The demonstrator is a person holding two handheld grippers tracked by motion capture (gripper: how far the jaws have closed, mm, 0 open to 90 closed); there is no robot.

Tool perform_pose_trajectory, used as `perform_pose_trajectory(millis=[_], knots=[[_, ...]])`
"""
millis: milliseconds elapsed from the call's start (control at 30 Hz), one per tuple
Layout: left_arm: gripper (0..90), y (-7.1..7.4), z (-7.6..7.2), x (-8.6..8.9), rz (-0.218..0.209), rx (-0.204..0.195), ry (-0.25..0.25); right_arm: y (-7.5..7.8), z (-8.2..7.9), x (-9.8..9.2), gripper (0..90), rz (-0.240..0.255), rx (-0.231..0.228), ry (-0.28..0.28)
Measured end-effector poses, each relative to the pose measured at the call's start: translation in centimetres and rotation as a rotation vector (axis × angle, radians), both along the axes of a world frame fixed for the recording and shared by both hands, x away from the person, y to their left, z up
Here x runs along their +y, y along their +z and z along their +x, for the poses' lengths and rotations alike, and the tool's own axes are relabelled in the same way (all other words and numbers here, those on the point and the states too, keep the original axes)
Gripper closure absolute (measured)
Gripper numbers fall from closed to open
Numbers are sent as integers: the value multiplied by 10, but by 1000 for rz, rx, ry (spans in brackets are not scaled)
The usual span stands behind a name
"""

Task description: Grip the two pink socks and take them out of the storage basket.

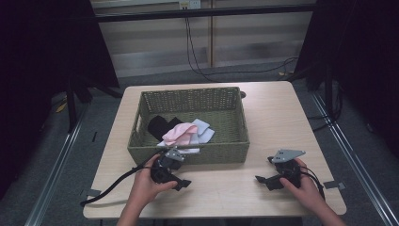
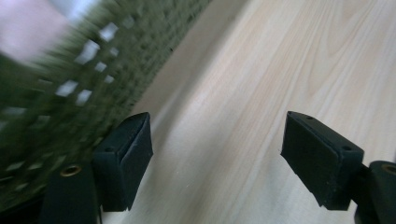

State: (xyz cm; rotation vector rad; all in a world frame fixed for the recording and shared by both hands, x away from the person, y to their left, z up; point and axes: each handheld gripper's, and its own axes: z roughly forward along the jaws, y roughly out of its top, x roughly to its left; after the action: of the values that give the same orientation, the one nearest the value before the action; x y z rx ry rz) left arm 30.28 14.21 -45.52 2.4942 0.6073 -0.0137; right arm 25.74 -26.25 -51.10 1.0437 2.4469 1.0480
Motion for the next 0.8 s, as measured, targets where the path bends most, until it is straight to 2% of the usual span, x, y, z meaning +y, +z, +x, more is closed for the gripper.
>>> perform_pose_trajectory(millis=[33, 100, 133, 200, 300, 367, 400, 467, 633, 700, 800], knots=[[242, 5, 1, 1, 13, -7, -7, 0, 0, 0, 94, 0, 0, 0], [239, 9, 2, 1, 7, -4, -3, 0, 0, 0, 94, 0, 0, 0], [241, 17, 3, 2, -4, 9, -6, 0, 0, 0, 94, 0, 0, 0], [242, 23, 3, 2, 5, 14, -7, 0, 0, 0, 94, 0, 0, 0], [241, 27, 6, 2, 16, 16, -14, 0, 0, 0, 94, 0, 0, 0], [244, 31, 9, 4, 10, 35, -6, 0, 0, 0, 94, 0, 0, 0], [243, 33, 10, 5, 15, 44, 8, 0, 0, 0, 94, 0, 0, 0], [238, 36, 11, 5, 34, 50, -6, 0, 0, 0, 94, 0, 0, 0], [239, 48, 14, 5, 29, 67, -18, 0, 0, 0, 94, 0, 0, 0], [241, 53, 15, 4, 24, 67, -8, 0, 0, 0, 94, 0, 0, 0], [241, 61, 18, 4, 47, 73, -7, 0, 0, 0, 94, 0, 0, 0]])
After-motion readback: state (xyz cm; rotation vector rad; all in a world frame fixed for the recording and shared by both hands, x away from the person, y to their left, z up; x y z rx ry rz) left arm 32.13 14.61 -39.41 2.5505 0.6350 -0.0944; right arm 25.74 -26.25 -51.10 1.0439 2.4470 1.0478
